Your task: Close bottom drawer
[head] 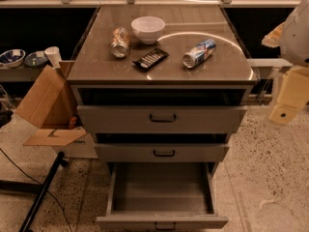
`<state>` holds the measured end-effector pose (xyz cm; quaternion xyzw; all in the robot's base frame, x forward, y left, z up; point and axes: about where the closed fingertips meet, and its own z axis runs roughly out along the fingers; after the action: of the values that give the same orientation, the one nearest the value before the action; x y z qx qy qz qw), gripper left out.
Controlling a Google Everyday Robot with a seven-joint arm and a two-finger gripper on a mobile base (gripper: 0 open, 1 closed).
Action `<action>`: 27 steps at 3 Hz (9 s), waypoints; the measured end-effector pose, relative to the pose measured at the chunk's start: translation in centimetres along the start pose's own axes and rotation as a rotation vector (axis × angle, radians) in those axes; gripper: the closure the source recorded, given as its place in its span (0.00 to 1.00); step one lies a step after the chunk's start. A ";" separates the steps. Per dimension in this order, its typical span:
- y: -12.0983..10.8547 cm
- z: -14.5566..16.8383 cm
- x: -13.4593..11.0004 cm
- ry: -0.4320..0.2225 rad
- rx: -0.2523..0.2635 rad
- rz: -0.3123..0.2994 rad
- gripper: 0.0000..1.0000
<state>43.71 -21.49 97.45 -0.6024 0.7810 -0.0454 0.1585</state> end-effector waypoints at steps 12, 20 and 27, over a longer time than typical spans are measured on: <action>26.8 67.6 2.8 -0.440 -0.576 -0.185 0.00; 30.0 72.3 8.2 -0.522 -0.596 -0.044 1.00; 26.2 74.3 5.7 -0.618 -0.502 -0.007 1.00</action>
Offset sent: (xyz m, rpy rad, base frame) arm -0.0123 0.0317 -0.1362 0.0127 0.1049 0.1096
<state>40.61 -10.90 19.19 -0.6102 0.6815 0.3296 0.2337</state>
